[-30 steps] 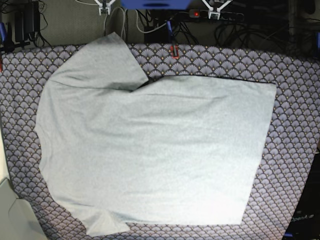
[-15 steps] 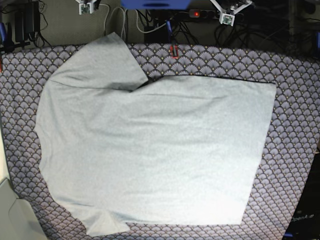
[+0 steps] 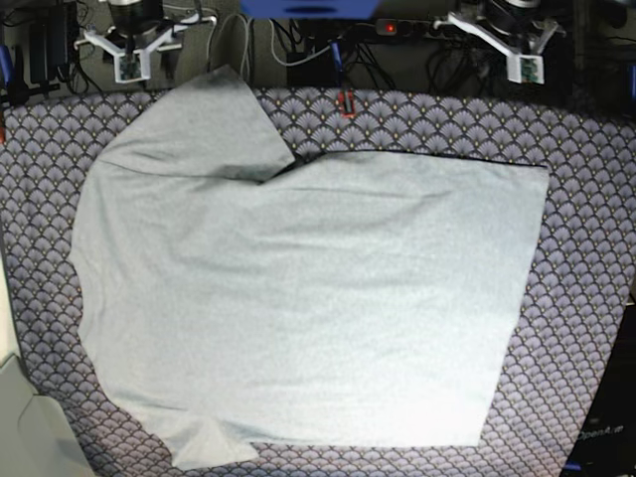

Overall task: Fold the T-shirt properly
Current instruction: 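Lower both grippers onto the shirt's collar-side edge and pinch the fabric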

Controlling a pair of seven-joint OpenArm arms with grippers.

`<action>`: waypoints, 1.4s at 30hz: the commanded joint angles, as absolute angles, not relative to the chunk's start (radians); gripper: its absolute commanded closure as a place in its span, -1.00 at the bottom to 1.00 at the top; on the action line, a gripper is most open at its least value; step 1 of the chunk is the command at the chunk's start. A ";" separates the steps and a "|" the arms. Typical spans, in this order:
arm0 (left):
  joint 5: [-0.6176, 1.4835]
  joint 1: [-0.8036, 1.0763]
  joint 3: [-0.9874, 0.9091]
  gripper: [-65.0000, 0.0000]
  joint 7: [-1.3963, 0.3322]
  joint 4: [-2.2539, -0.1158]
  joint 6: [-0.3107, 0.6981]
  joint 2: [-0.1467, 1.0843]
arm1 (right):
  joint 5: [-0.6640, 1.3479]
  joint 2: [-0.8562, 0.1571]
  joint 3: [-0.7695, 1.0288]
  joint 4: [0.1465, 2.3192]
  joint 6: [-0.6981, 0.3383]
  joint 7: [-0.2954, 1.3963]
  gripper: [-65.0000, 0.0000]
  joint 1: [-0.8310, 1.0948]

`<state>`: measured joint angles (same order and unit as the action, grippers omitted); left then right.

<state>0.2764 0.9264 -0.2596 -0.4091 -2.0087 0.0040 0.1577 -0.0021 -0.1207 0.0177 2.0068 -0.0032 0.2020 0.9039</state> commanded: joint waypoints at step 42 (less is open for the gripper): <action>0.481 0.645 -0.510 0.15 -0.685 -2.015 0.002 0.203 | 0.549 -0.021 0.536 1.669 -0.435 0.852 0.19 0.403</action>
<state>0.4690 0.6338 -0.5083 -0.7002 -2.0006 -0.0067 0.1963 0.5640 -0.0196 0.5365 1.6695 -0.4305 0.8139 0.3935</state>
